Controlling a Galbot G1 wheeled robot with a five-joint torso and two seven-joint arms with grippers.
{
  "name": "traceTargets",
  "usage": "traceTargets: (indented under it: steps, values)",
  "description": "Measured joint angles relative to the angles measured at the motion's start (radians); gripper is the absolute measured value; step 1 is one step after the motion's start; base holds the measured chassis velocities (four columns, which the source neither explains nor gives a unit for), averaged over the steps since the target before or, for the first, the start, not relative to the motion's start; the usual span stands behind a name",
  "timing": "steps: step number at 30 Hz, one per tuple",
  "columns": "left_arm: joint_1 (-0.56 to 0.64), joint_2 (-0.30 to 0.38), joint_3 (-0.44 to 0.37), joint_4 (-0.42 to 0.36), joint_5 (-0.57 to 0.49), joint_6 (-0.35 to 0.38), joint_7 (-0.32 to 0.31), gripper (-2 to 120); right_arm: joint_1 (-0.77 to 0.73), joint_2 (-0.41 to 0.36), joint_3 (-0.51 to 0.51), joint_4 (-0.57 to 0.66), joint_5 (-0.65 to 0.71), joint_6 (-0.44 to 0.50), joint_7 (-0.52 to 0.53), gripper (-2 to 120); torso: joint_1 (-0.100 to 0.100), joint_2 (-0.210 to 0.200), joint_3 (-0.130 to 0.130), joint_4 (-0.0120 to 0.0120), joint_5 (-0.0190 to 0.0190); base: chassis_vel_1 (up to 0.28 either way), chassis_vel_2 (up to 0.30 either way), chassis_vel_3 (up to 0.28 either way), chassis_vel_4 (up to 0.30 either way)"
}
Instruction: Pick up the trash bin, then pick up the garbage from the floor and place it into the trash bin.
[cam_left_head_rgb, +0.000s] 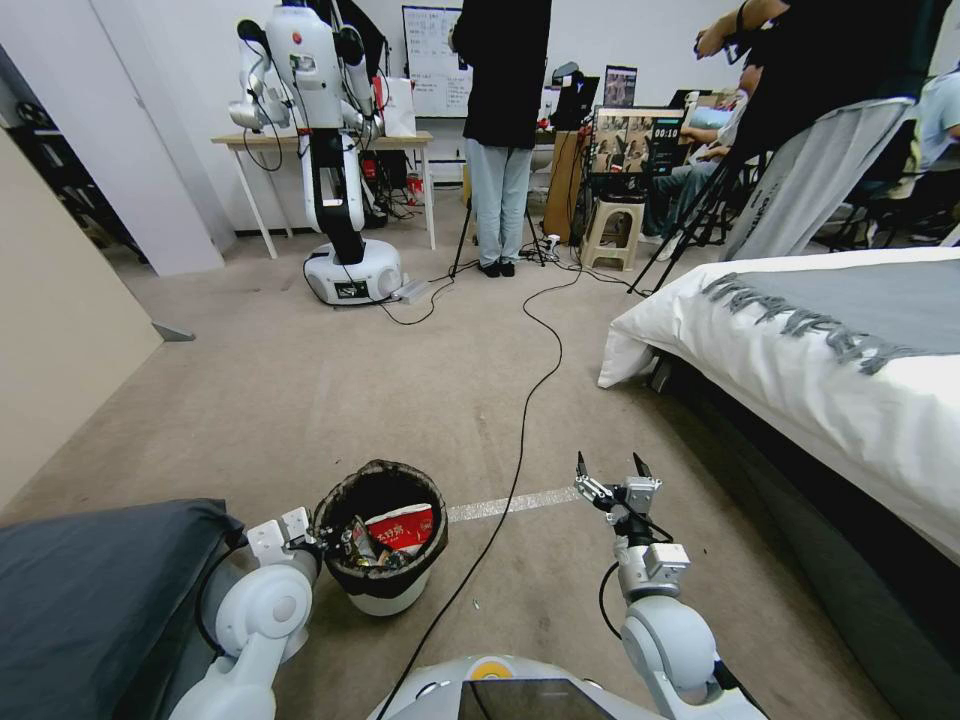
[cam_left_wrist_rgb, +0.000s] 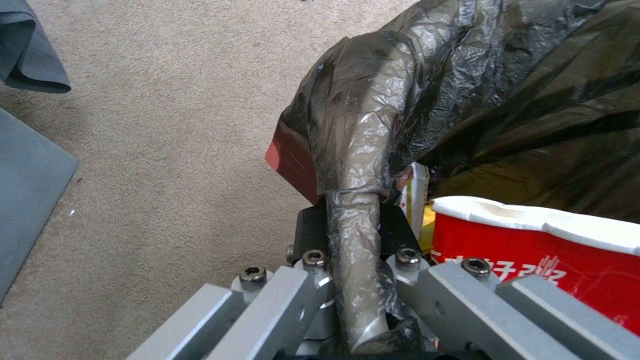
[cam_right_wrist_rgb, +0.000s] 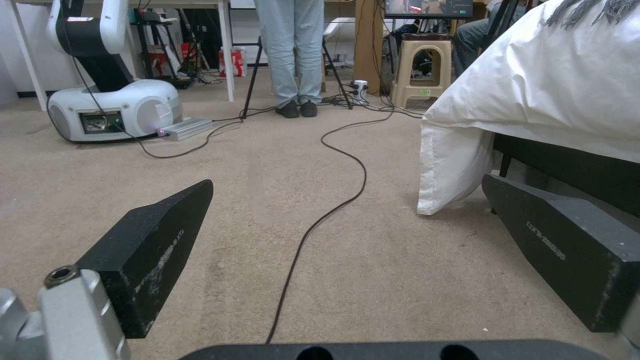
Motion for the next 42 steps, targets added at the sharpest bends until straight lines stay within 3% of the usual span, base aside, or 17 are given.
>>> traceTargets:
  steps: [12, 22, 26, 28, 32, 37, 42]
  values:
    - [-0.008, 0.0, 0.008, 0.017, -0.01, -0.001, 0.006, 1, 0.002, -0.001, -0.001, -0.002, 0.0, 0.0, 0.0, 100, 0.0, 0.0, 0.0, -0.0003, -0.0005, 0.0, 0.0, 0.0, 0.0]
    - [-0.013, -0.001, 0.02, 0.018, -0.008, 0.0, 0.013, 38, 0.004, -0.001, -0.004, -0.003, 0.0, 0.0, 0.001, 100, 0.0, 0.0, 0.0, -0.0003, -0.0006, 0.0, 0.0, 0.0, 0.0]
    - [-0.013, -0.001, 0.02, 0.017, -0.009, 0.0, 0.013, 45, 0.004, -0.001, -0.004, -0.003, 0.0, 0.0, 0.002, 100, 0.0, 0.0, 0.0, -0.0003, -0.0005, 0.0, 0.0, 0.0, 0.0]
    - [-0.015, -0.001, 0.019, 0.014, -0.01, 0.0, 0.016, 61, 0.004, -0.001, -0.005, -0.003, -0.001, 0.0, 0.003, 100, 0.0, 0.0, 0.0, -0.0003, -0.0003, 0.0, 0.0, 0.0, 0.0]
    - [-0.017, 0.0, 0.018, 0.013, -0.01, 0.0, 0.018, 69, 0.004, -0.001, -0.006, -0.003, -0.001, 0.0, 0.006, 100, 0.0, 0.0, 0.0, -0.0003, -0.0003, 0.0, 0.0, 0.0, 0.0]
    - [-0.018, 0.001, 0.015, 0.006, -0.01, 0.0, 0.027, 91, 0.003, -0.003, -0.006, -0.003, -0.001, 0.0, 0.011, 100, 0.0, 0.0, 0.0, -0.0003, -0.0004, 0.0, 0.0, 0.0, 0.0]
    - [-0.018, 0.004, 0.007, 0.001, -0.01, 0.0, 0.036, 99, 0.003, -0.002, -0.007, -0.003, -0.001, 0.0, 0.012, 100, 0.0, 0.0, 0.0, -0.0002, -0.0004, 0.0, 0.0, 0.0, 0.0]
